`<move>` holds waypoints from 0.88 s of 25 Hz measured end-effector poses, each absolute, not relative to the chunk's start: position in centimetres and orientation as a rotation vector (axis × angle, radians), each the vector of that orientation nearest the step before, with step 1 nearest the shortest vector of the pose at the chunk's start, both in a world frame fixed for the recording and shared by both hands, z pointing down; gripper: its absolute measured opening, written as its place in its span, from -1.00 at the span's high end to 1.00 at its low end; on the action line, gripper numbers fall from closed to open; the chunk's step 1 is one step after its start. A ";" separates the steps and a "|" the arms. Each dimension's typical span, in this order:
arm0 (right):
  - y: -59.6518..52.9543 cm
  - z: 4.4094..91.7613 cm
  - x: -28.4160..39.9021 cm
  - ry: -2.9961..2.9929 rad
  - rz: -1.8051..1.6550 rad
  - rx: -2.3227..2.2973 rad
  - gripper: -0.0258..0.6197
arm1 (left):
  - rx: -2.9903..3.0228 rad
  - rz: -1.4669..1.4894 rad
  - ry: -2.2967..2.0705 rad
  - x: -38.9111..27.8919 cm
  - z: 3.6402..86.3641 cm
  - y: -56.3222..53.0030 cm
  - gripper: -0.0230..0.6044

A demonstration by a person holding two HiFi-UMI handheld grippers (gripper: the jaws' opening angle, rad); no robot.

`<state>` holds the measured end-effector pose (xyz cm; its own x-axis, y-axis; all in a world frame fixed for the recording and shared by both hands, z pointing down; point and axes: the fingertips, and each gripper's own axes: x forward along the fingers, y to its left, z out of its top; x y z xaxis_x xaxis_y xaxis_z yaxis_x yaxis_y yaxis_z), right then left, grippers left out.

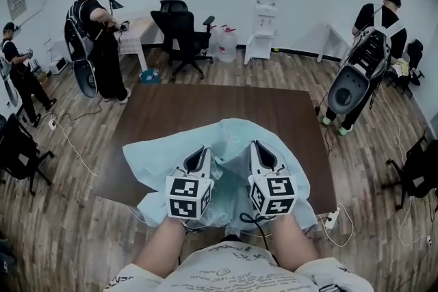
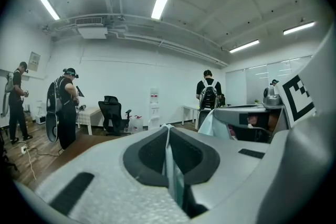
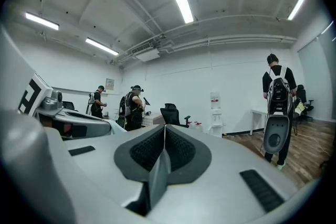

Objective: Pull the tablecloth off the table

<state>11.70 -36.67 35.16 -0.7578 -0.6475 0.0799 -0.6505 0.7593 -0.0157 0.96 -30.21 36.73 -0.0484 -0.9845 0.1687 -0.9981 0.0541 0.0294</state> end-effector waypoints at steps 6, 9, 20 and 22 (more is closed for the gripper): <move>-35.1 35.3 11.1 -2.884 0.059 1.055 0.87 | 2.081 0.138 -2.158 1.5 36.6 -29.3 0.89; -34.9 35.4 10.9 -2.876 0.064 1.068 0.87 | 2.073 0.132 -2.151 1.2 36.9 -29.0 0.89; -33.8 36.0 9.9 -2.839 0.063 1.090 0.87 | 2.066 0.096 -2.107 -0.3 37.8 -28.1 0.89; -33.6 36.3 9.9 -2.832 0.062 1.097 0.87 | 2.070 0.095 -2.100 -0.4 38.0 -28.0 0.89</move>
